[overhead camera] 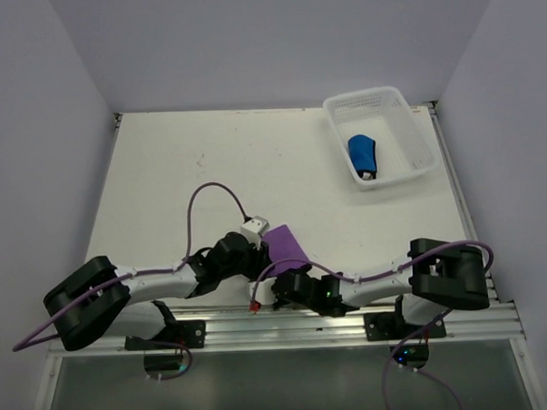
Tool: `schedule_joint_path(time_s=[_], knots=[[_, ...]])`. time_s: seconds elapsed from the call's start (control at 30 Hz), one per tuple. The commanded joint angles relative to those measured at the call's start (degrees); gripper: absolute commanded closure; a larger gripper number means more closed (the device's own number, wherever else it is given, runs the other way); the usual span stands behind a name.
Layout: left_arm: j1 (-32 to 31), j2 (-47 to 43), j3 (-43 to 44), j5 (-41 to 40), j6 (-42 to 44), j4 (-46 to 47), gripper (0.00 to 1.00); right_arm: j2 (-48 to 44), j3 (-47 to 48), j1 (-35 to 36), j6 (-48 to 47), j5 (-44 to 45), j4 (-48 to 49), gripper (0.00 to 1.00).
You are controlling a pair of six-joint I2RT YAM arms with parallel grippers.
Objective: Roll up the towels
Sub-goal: Roll the towel
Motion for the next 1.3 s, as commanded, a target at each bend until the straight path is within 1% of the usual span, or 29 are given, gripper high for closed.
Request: schedule_joint_path(time_s=[0.0,0.23,0.33,0.4,0.63,0.7,0.77,0.83,1.0,1.03,1.27], knots=[[-0.5,-2.4,0.7,-1.3,-0.3,-1.4,0.56,-0.3,0.8,-1.1,2.9,-2.9,-1.8,0.83],[-0.6,-4.3,0.9,-2.3,-0.2,-3.1,0.56,-3.2,2.4,-1.2,6.7,-6.0,-5.7,0.90],[-0.6,-6.0,0.9,-3.4,-0.6,-3.8,0.56,-4.9,4.2,-1.7,10.9,-7.6,-7.9,0.92],[-0.6,-8.2,1.0,-5.0,-0.9,-5.3,0.56,-5.7,5.1,-2.5,12.8,-9.6,-10.5,0.94],[-0.6,-14.7,1.1,-6.6,-1.6,-8.2,0.55,-7.2,8.7,-5.5,20.0,-18.4,-16.5,0.98],[-0.6,-15.5,0.5,-6.7,-2.4,-8.4,0.54,-7.5,9.0,-6.8,20.9,-20.8,-17.0,0.98],[-0.6,-16.6,-0.2,-6.4,-2.7,-8.0,0.54,-7.5,9.4,-7.7,21.7,-21.0,-17.7,0.98],[-0.6,-17.9,-1.1,-6.3,-3.5,-7.8,0.54,-7.3,9.8,-8.4,22.2,-24.9,-18.4,0.99],[-0.6,-21.1,-4.3,-5.3,-4.8,-6.5,0.55,-5.0,10.8,-10.4,23.1,-29.6,-19.7,1.00],[-0.6,-22.8,-4.9,-5.2,-5.1,-5.8,0.55,-4.6,11.0,-10.8,23.7,-30.3,-19.7,1.00],[-1.1,-28.6,-8.7,-2.4,-5.4,-3.4,0.54,-4.7,10.6,-16.9,24.6,-41.0,-17.8,1.00]])
